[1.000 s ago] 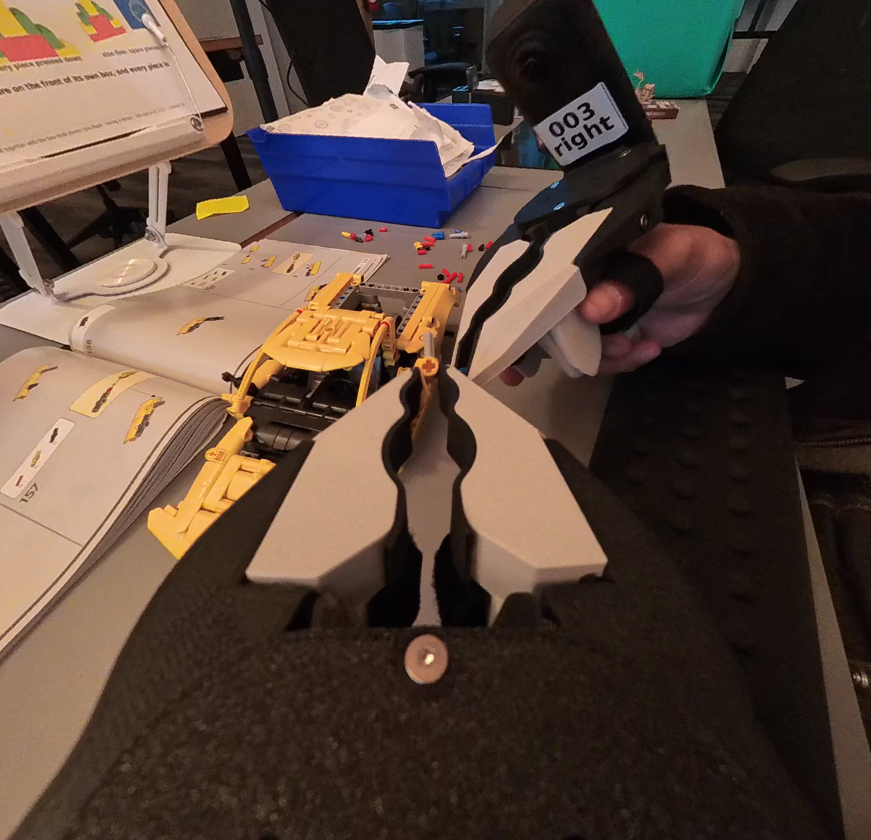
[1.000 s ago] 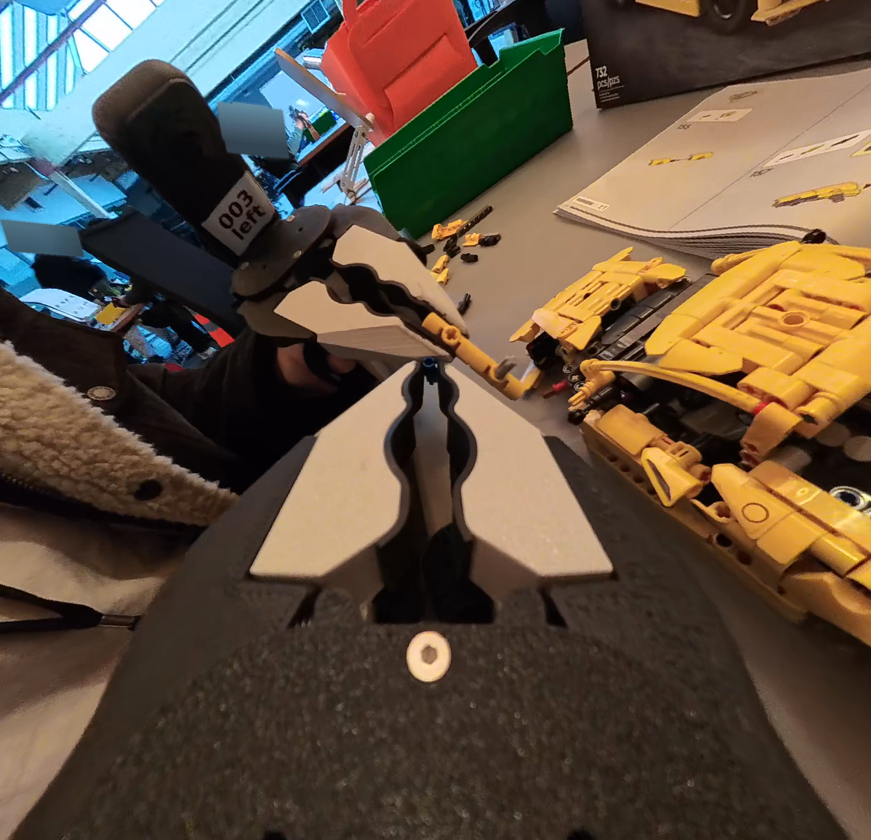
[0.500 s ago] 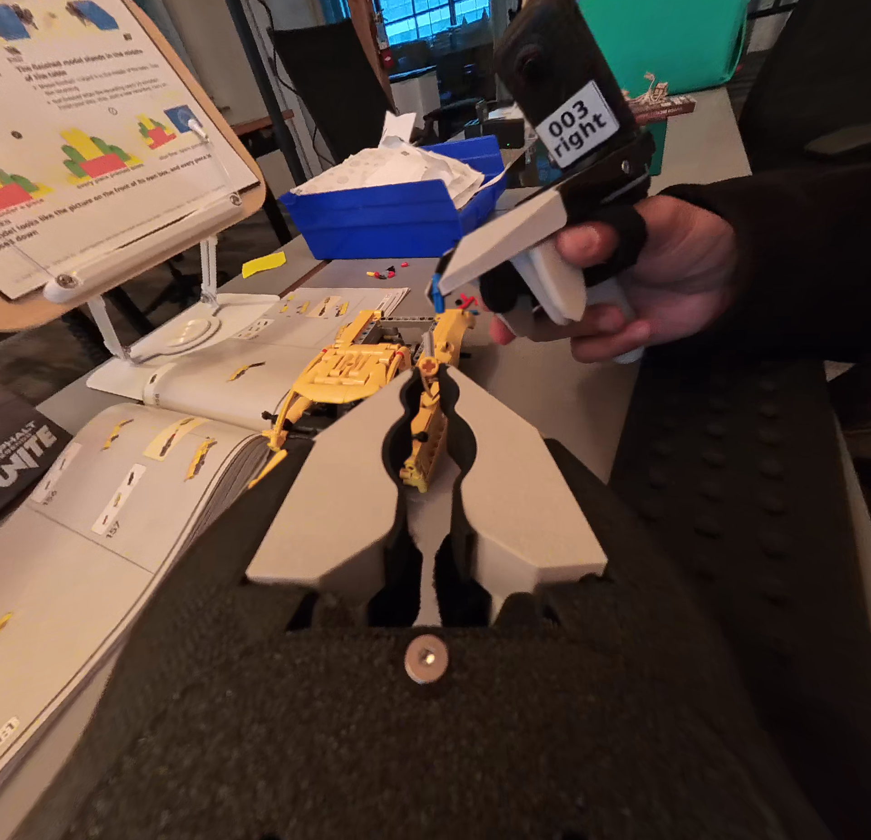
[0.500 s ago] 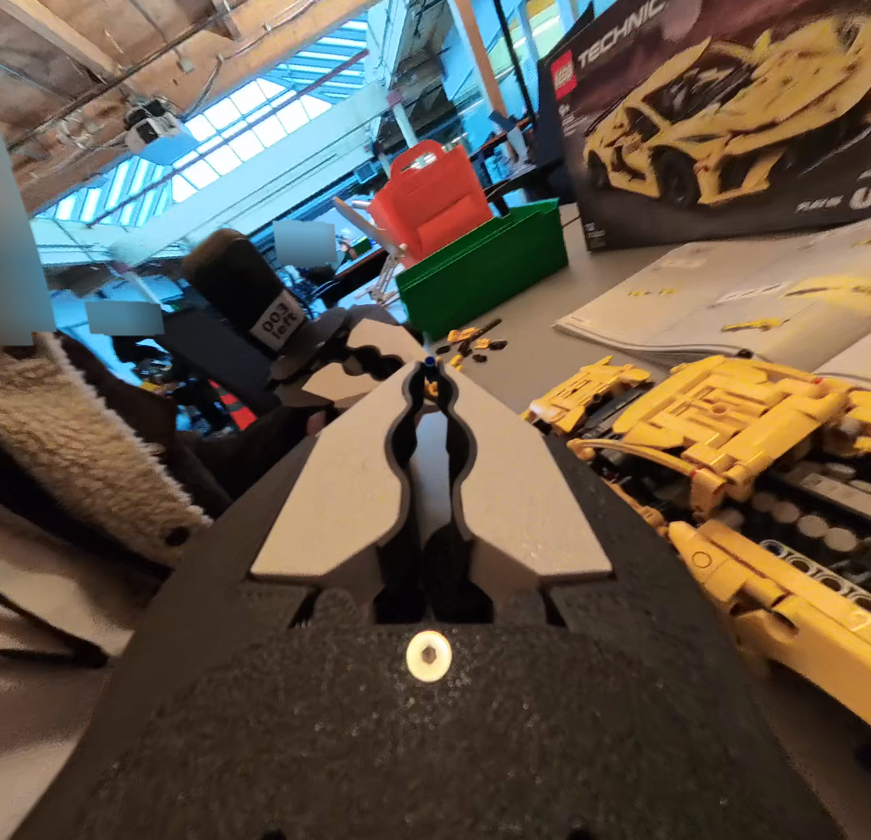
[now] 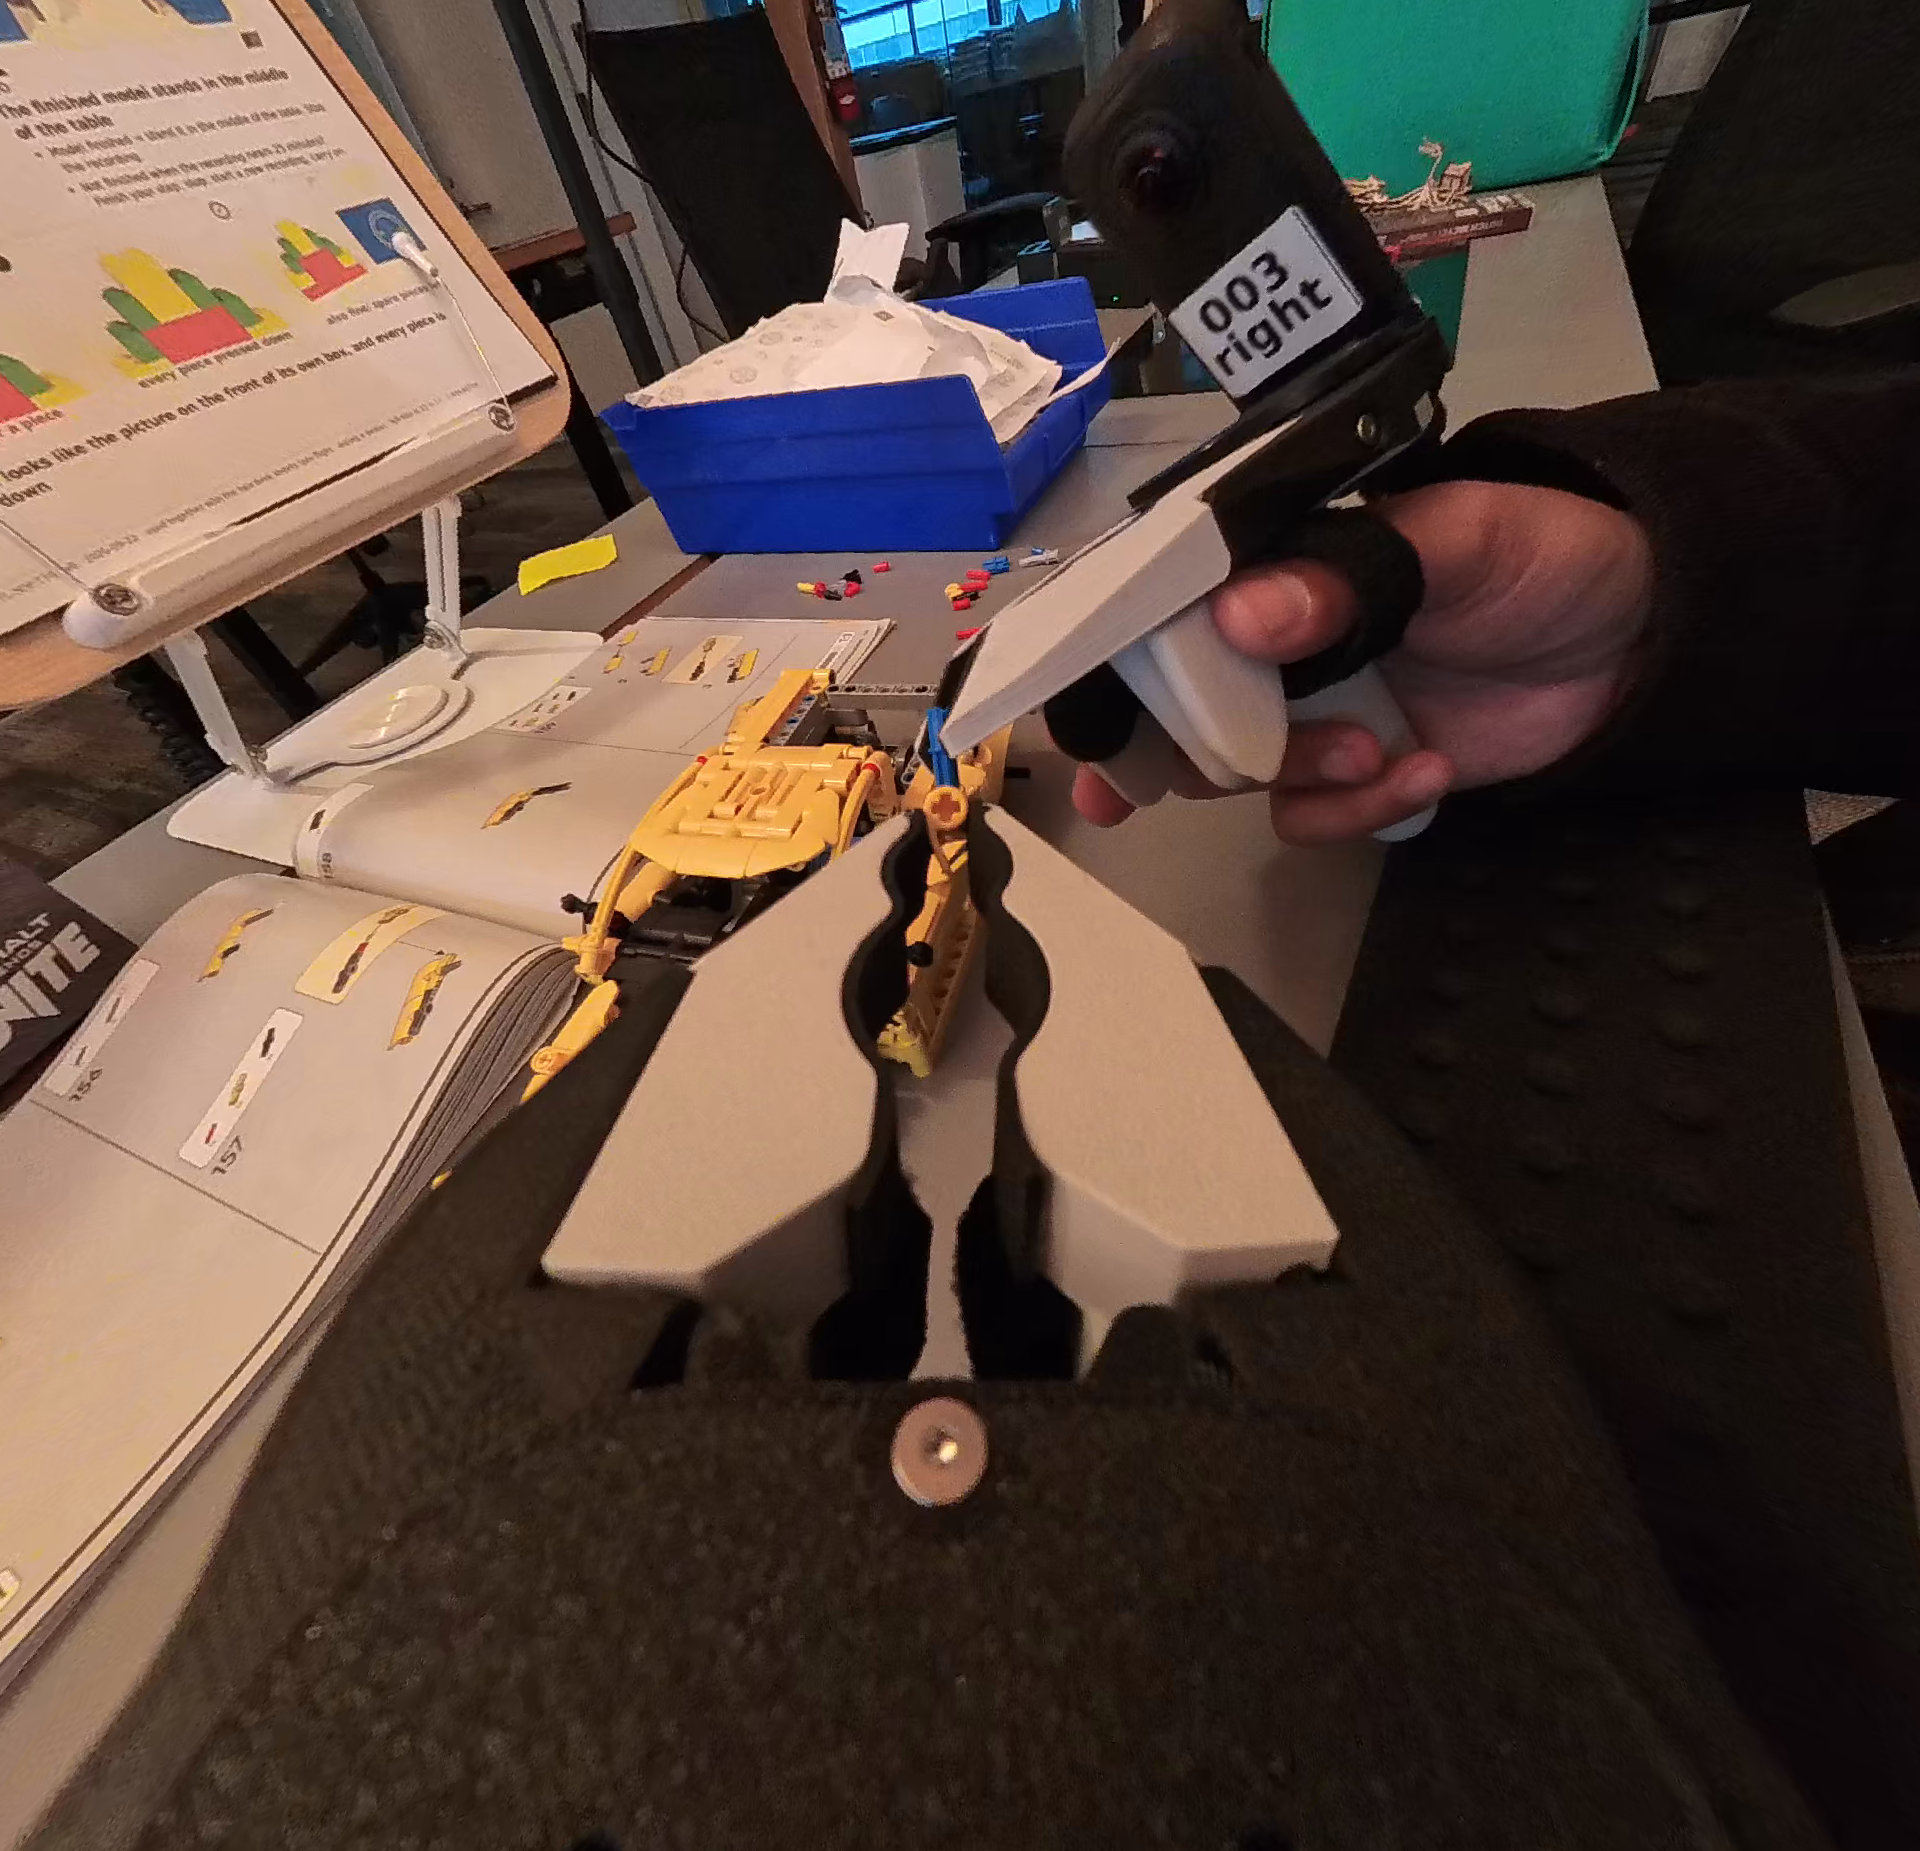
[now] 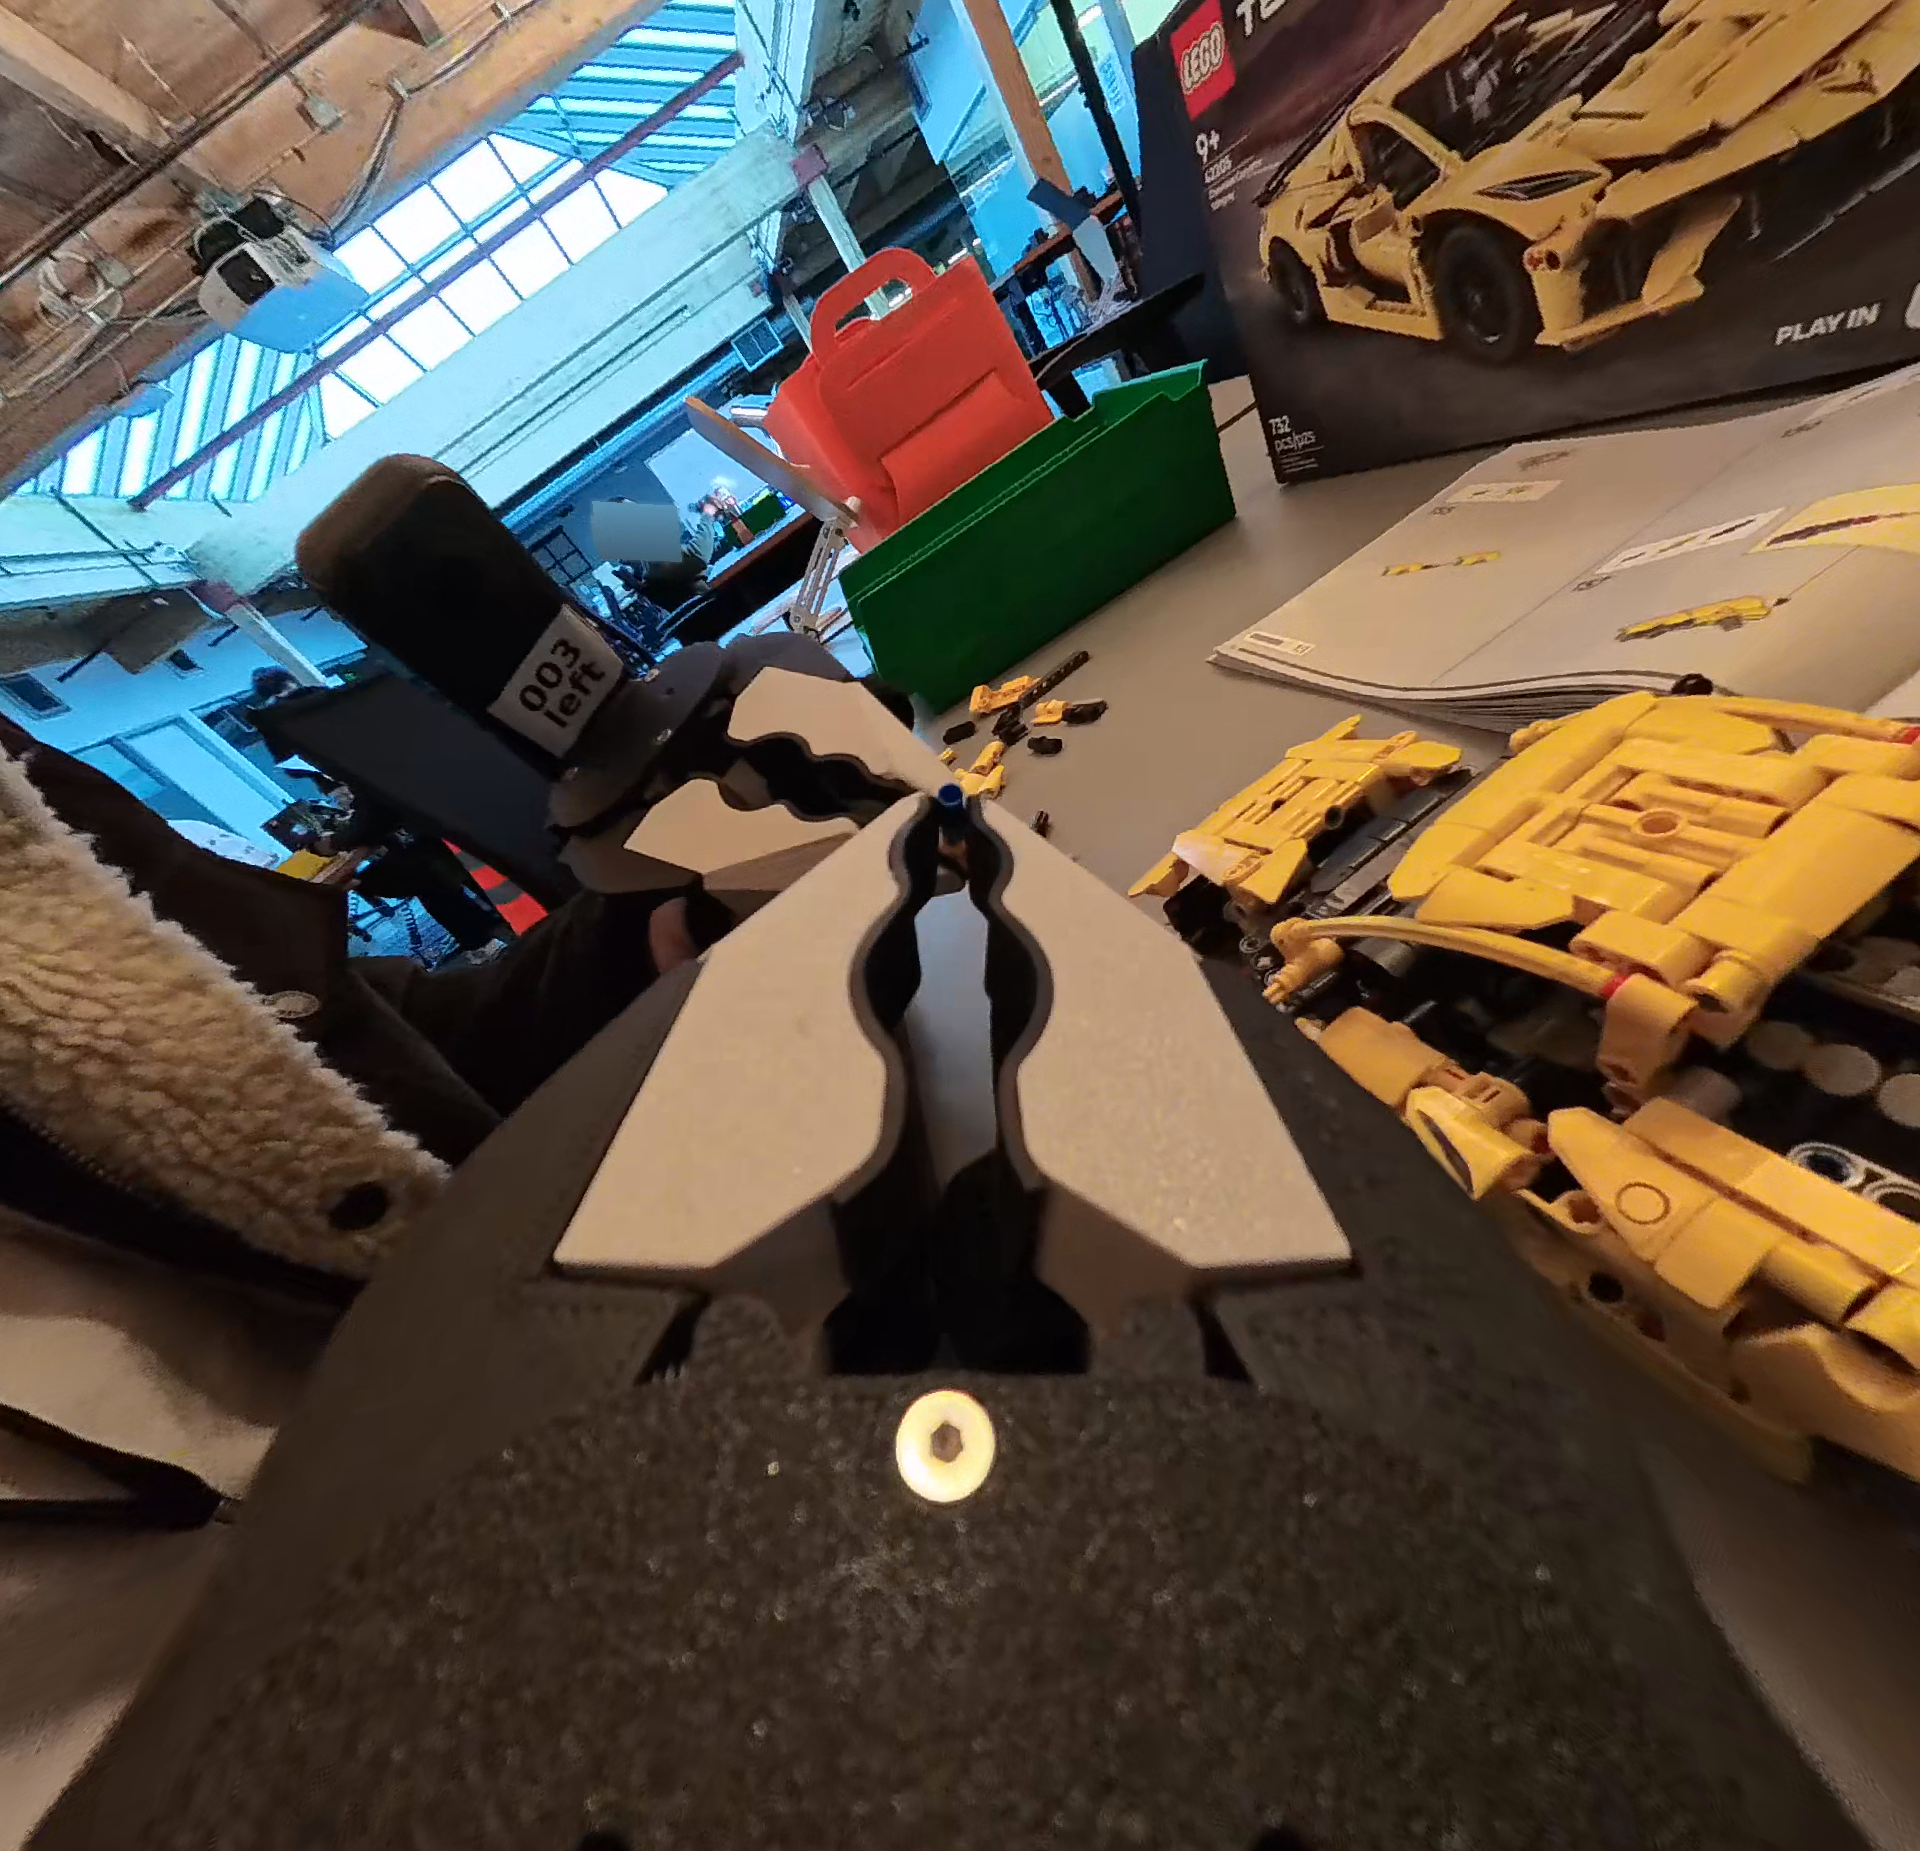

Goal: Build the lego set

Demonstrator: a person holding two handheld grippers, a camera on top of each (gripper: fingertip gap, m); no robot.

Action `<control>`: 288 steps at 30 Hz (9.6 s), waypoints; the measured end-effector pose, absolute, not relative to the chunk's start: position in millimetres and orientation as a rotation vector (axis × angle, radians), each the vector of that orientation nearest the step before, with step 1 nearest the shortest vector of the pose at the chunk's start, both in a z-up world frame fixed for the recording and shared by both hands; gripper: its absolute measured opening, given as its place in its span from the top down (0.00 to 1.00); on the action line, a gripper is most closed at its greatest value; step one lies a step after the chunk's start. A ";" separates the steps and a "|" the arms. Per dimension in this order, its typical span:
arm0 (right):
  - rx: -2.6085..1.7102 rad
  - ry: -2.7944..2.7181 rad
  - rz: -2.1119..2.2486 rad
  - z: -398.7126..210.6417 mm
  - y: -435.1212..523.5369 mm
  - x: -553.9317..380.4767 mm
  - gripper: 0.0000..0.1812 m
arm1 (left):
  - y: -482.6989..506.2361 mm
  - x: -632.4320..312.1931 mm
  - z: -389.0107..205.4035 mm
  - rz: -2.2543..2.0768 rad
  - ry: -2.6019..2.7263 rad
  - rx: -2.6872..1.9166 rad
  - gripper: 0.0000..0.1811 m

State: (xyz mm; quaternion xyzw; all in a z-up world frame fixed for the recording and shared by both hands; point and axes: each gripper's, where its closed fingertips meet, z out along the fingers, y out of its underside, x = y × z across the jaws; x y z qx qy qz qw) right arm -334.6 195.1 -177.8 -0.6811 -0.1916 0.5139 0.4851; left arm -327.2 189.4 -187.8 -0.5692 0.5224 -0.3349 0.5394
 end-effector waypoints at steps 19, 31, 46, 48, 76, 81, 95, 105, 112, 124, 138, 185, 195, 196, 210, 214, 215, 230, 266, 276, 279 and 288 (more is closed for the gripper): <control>-1.678 -0.451 1.252 -181.0 196.9 -334.7 0.97 | 190.7 -327.5 -190.6 -0.811 1.238 -1.388 0.97; -1.696 -0.242 1.376 -184.0 205.3 -333.3 0.98 | 198.9 -326.9 -193.8 -0.647 1.227 -1.392 0.97; -1.670 -0.245 1.311 -181.6 206.1 -333.0 0.97 | 201.5 -327.2 -188.5 -0.748 1.120 -1.470 0.97; -1.669 -0.229 1.357 -181.8 205.7 -333.4 0.98 | 201.2 -327.6 -188.0 -0.730 1.128 -1.460 0.97; -1.749 -0.289 1.249 -192.6 209.0 -336.9 0.97 | 203.7 -329.0 -196.2 -0.804 1.122 -1.533 0.97; -1.792 -0.367 1.114 -199.5 209.7 -336.2 0.98 | 204.6 -328.1 -202.8 -0.700 1.168 -1.534 0.97; -1.762 -0.352 1.223 -192.7 207.3 -331.7 0.95 | 201.7 -325.8 -204.7 -0.620 1.231 -1.460 0.97; -1.803 -0.312 1.297 -199.5 206.6 -333.0 0.98 | 200.4 -324.5 -208.1 -0.565 1.266 -1.455 0.97; -1.825 -0.316 1.334 -203.0 203.7 -336.4 0.98 | 198.7 -324.4 -208.1 -0.556 1.275 -1.453 0.97; -1.545 -0.657 0.797 -167.3 203.5 -323.4 0.82 | 199.2 -328.4 -192.1 -0.913 1.111 -1.507 0.97; -1.447 -1.058 0.103 -195.1 195.7 -336.8 0.86 | 183.4 -325.4 -191.8 -1.528 1.004 -1.637 0.97; -1.763 -0.436 0.716 -191.6 251.9 -215.3 0.85 | 306.2 -395.9 -180.4 -0.865 1.112 -1.274 0.97; -1.645 -1.092 0.737 -206.3 193.4 -336.4 0.81 | 197.3 -347.6 -205.8 -1.029 1.538 -1.043 0.96; -1.633 -1.125 0.673 -210.4 192.7 -337.4 0.83 | 191.5 -346.6 -207.8 -1.022 1.564 -1.027 0.96; -1.669 -1.503 0.054 -261.7 196.2 -300.6 0.96 | 180.7 -361.6 -220.4 -1.211 1.548 -1.467 0.86; -1.604 -1.624 -0.183 -279.5 200.2 -293.3 0.96 | 191.8 -397.4 -201.0 -1.353 1.295 -1.676 0.87; -1.614 -1.627 -0.187 -282.6 200.4 -293.8 0.96 | 196.6 -412.3 -197.5 -1.359 1.207 -1.722 0.87; -1.776 -1.545 -0.027 -299.8 192.6 -290.9 0.94 | 223.3 -637.7 -220.7 -0.588 0.605 -1.957 0.93; -1.794 -0.751 0.692 -222.5 200.7 -265.0 0.87 | 261.2 -520.2 -292.5 -0.457 1.067 -2.091 0.80; -1.800 -0.767 0.707 -224.5 199.0 -267.7 0.88 | 260.1 -512.1 -298.6 -0.511 1.087 -2.097 0.87; -1.795 -0.760 0.711 -223.2 199.1 -267.0 0.88 | 255.0 -493.8 -264.6 -0.640 1.077 -1.906 0.87; -1.793 -0.763 0.718 -222.8 197.9 -267.5 0.89 | 226.9 -463.1 -165.2 -1.042 0.935 -1.378 0.87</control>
